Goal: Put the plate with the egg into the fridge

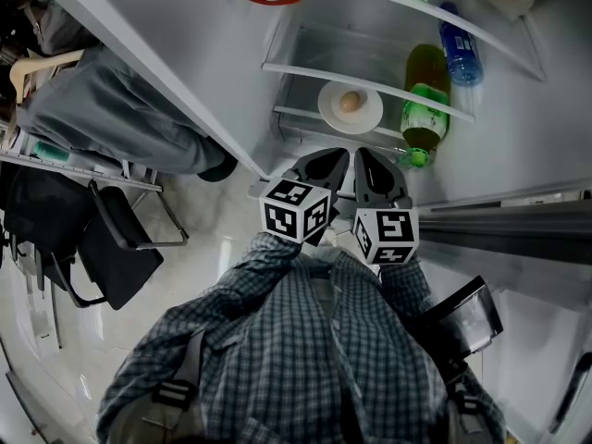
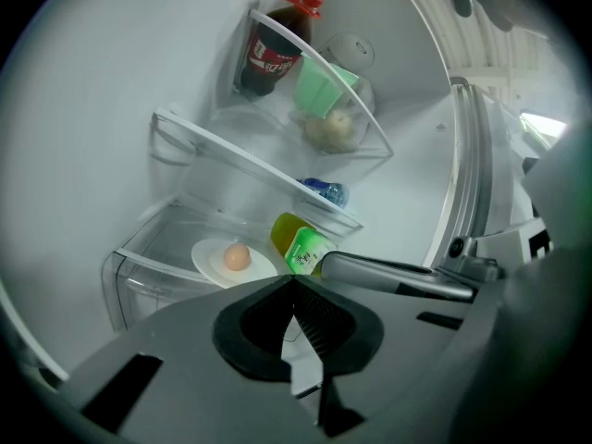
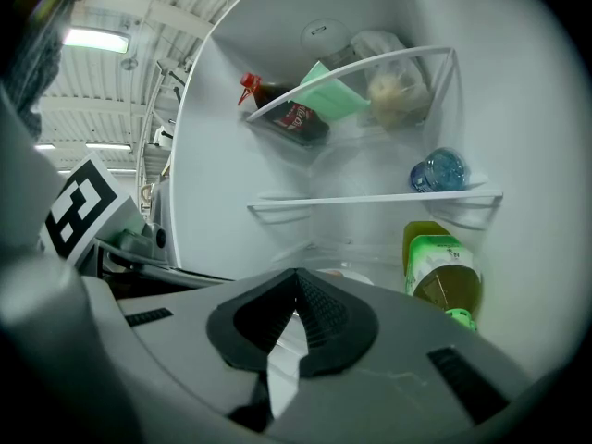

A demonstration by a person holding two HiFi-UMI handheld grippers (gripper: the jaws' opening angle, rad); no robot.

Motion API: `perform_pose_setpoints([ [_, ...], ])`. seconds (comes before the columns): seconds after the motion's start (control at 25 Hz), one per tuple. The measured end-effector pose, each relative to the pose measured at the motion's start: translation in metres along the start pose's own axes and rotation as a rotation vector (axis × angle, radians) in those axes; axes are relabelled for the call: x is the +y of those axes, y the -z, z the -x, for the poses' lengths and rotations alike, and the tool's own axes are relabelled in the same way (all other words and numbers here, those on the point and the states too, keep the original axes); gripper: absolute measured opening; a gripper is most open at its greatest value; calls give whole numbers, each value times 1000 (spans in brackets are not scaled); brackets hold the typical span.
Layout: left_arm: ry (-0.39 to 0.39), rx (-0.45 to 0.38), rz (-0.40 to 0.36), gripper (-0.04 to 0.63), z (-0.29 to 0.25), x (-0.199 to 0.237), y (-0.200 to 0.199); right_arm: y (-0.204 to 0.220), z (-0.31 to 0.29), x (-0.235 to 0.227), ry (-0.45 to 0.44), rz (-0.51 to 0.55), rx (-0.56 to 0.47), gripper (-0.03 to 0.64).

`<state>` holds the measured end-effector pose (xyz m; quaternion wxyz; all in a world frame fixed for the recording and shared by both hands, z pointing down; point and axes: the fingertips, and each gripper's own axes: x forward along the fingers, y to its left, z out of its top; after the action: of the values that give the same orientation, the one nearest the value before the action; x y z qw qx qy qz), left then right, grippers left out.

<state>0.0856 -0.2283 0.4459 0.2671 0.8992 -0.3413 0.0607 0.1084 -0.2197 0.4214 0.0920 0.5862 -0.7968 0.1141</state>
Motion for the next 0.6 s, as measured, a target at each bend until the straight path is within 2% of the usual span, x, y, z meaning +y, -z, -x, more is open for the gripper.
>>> perform_pose_setpoints([
  [0.6,7,3,40,8,1,6,1,10,-4,3,-15,26,41,6],
])
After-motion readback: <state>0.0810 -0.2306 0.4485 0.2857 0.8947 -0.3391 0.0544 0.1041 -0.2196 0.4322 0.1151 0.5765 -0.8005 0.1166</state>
